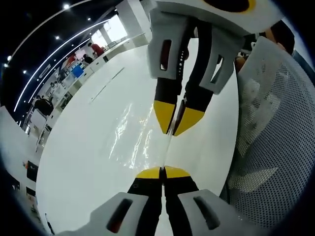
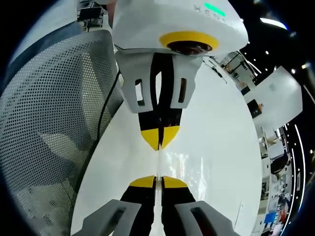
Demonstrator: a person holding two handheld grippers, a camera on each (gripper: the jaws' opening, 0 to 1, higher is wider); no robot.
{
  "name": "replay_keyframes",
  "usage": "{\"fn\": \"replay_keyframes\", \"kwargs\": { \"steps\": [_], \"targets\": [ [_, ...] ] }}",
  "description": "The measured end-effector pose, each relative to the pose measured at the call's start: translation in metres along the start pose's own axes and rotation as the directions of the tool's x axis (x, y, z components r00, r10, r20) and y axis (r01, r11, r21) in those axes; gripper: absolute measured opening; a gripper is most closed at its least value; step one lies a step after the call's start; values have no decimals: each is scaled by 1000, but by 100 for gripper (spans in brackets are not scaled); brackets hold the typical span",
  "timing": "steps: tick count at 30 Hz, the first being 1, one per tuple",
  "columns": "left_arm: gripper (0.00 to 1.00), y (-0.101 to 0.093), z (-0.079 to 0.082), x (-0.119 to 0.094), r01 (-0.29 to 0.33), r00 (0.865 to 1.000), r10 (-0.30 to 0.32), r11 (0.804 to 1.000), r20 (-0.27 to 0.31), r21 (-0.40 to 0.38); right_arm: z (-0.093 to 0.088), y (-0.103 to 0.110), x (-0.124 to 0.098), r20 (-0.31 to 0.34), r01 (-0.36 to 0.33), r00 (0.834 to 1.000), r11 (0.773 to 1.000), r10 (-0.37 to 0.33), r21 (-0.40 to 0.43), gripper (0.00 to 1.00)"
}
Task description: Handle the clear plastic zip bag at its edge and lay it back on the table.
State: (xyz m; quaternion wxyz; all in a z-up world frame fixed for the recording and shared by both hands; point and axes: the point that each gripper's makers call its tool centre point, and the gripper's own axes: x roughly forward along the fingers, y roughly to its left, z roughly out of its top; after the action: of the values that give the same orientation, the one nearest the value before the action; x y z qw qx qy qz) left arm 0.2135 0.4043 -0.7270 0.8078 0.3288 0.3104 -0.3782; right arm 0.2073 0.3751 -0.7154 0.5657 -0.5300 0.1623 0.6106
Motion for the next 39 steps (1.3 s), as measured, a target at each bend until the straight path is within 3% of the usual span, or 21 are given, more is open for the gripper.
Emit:
{"fn": "replay_keyframes", "kwargs": {
  "steps": [12,39],
  "targets": [
    [0,0,-2,-7,-2,1000,2,1000,-13,4,-7,-1,-2,-19,2,1000,1000,-2,5,0],
    [0,1,-9,-3,-3,1000,3,1000,-28,-11,-12,2,-5,-31,7,1000,1000,-7,26,0]
  ]
}}
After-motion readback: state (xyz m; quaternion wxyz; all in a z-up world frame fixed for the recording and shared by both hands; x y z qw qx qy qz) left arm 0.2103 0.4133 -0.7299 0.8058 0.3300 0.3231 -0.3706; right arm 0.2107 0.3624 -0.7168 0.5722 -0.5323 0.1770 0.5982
